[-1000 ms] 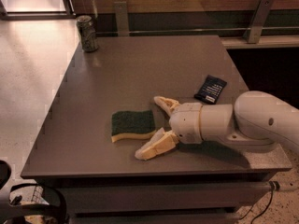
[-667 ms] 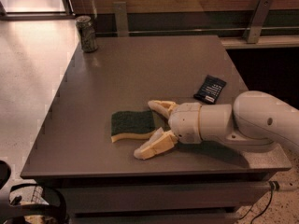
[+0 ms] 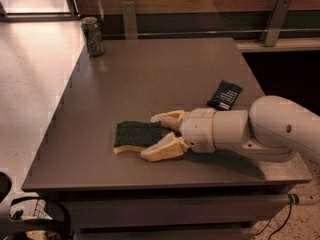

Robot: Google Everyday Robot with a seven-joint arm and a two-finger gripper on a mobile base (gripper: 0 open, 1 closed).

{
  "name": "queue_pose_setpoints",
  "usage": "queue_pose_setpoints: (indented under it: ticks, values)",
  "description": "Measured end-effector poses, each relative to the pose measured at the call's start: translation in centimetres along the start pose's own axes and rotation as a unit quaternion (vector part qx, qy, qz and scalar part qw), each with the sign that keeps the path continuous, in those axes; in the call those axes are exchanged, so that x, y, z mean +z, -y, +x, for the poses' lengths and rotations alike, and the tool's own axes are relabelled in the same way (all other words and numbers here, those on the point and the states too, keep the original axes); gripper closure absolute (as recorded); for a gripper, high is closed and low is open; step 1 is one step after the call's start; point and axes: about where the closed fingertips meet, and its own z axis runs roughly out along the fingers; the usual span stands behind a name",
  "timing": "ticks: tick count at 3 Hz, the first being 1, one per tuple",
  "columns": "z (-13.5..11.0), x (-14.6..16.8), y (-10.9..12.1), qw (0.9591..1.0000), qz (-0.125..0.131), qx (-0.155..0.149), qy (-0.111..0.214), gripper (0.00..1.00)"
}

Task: Move sponge near green can

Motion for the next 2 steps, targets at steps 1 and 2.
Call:
queue_pose_setpoints:
  ticks: [1,2]
  values:
    - [-0.2,-0.1,0.0,1.0000,0.000,0.000,0.000,1.00]
    - [-0.7,-0.3,1.2,1.0000,0.002,0.004,-0.002,1.00]
